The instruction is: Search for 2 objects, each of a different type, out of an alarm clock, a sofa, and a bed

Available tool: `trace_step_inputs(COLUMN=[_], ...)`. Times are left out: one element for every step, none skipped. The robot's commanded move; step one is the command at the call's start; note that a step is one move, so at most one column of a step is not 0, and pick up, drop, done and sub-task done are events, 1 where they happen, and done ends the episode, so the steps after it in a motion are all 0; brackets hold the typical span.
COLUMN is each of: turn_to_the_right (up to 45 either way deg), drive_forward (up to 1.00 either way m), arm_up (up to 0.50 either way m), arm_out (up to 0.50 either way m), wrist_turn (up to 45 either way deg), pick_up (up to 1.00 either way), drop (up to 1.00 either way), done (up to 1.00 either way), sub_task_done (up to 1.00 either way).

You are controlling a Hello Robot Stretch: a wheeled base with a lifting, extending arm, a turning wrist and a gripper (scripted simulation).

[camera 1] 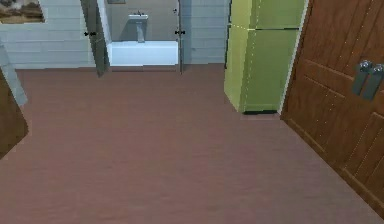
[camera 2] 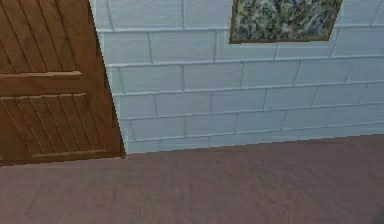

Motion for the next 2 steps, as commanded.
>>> trace_step_inputs(turn_to_the_right=[0.0,-15.0], drive_forward=[0.15,0.0], arm_up=[0.0,0.0], arm_out=[0.0,0.0], wrist_turn=[0.0,0.0], pick_up=[0.0,0.0], drop=[0.0,0.0], done=[0.0,0.0], sub_task_done=[0.0,0.0])
